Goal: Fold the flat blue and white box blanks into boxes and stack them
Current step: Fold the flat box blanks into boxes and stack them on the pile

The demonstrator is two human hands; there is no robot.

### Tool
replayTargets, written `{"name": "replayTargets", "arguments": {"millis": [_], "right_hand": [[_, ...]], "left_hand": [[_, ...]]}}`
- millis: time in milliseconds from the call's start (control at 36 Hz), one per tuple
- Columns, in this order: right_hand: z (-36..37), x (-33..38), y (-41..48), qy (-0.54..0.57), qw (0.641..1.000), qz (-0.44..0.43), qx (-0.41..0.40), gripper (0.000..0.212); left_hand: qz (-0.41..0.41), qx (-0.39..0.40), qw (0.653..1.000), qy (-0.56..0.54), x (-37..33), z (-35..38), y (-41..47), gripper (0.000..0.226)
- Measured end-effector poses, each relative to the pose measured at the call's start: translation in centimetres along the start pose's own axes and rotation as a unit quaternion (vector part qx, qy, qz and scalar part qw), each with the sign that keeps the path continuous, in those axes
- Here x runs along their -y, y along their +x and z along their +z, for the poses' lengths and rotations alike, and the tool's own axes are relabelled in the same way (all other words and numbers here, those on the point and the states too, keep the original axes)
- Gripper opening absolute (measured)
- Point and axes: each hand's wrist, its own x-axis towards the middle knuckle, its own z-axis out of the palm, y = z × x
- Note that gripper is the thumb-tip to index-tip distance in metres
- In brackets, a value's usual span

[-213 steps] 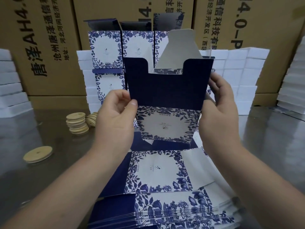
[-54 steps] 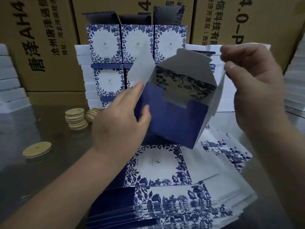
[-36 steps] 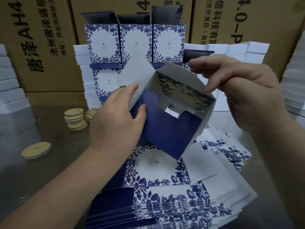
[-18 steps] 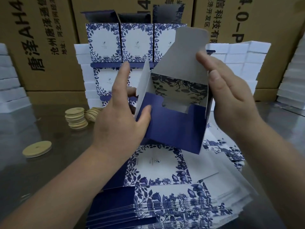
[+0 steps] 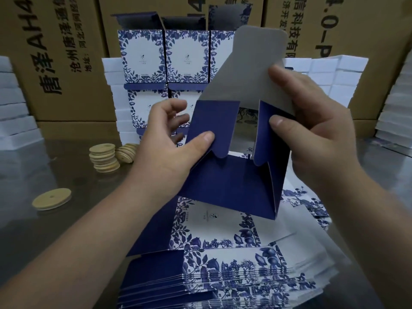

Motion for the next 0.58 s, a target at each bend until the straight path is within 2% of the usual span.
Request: {"name": "replayTargets", "arguments": {"millis": [139,222,417,583], "right_hand": [[0.2,0.3,0.1,0.005,1.0,-0.007,-0.001,0.06],[0.6,0.3,-0.1,-0.012,1.0,-0.019,0.012,0.06],[1.4,-0.5,-0.5,-0.061,0.997,-0.037,0.015,0.063],[2.4,-0.8,-0.9,-0.071,0.99,0.093,-0.079,0.076]], "left_hand": [[-0.089,0.071,0.985,-0.132,-0.3,0.3,-0.3,0.064],[-0.079,0.114,0.972,-0.188,-0.4,0.4,-0.4,0.056],[-0.078,0.054,0.983,-0.158,-0.1,0.7,-0.4,0.046],[-0.044,0.014,0.994,-0.097,-0.1,1.1,-0.6,0.036]]}}
